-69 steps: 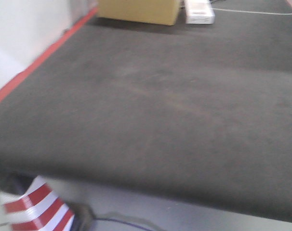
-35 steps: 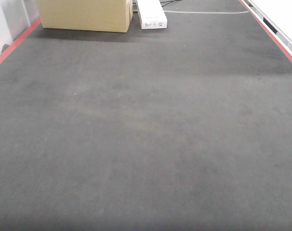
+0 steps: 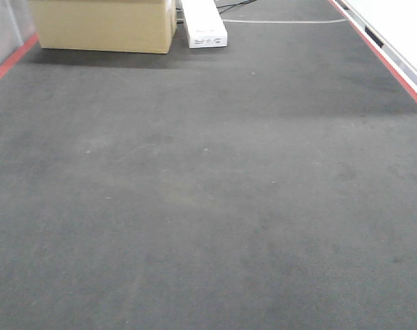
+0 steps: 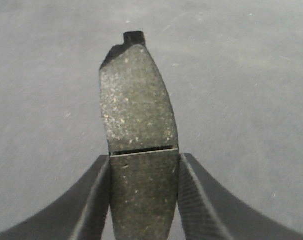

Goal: Move and align brake pads A on conveyor

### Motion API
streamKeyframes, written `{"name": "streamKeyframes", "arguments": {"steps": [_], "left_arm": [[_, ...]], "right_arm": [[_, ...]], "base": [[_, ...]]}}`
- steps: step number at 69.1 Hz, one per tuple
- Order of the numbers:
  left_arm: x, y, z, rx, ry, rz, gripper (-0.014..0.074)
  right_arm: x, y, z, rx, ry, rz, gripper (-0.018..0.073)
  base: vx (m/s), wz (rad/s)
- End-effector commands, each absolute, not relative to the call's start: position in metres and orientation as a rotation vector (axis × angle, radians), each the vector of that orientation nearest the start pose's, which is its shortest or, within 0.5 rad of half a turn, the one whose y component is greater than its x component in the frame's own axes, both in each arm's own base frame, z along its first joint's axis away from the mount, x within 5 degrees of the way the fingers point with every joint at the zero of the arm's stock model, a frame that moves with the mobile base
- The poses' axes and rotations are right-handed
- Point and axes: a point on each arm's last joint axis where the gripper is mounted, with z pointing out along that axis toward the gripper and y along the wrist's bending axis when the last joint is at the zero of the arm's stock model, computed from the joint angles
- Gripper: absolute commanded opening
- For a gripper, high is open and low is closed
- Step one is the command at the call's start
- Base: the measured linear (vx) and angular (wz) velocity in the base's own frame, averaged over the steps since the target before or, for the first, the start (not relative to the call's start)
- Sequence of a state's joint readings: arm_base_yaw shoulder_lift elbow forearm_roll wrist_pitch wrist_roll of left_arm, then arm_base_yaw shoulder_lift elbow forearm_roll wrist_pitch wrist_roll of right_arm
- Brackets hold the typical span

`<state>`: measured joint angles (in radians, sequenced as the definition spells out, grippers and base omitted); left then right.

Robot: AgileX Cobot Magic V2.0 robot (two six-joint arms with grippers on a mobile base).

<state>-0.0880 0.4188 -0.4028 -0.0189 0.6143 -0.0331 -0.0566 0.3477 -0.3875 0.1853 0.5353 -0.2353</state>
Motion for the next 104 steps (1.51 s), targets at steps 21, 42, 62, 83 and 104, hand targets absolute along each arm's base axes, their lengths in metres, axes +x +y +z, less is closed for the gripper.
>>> {"name": "streamKeyframes", "arguments": {"steps": [21,42,62,83,104], "left_arm": [[0.088,-0.010,0.282,0.044,2.001,-0.112,0.0101],[0.088,-0.010,0.282,0.044,2.001,-0.112,0.0101],[0.088,-0.010,0.282,0.044,2.001,-0.112,0.0101],[0.089,-0.010,0.285,0.037,1.972,-0.120,0.0101],[0.100,-0.024,0.280,0.113,2.024,-0.270,0.0109]], "right_arm": [[0.080,0.003,0.291,-0.059,1.850,-0.011,0.0079],[0.080,0.003,0.291,-0.059,1.850,-0.011,0.0079],[0.080,0.003,0.291,-0.059,1.850,-0.011,0.0079],[0.080,0.003,0.291,-0.059,1.850,-0.011,0.0079],[0.080,0.003,0.291,-0.059,1.850,-0.011,0.0079]], "base": [[0.03,-0.05],[0.00,0.00],[0.00,0.00],[0.00,0.00],[0.00,0.00]]}}
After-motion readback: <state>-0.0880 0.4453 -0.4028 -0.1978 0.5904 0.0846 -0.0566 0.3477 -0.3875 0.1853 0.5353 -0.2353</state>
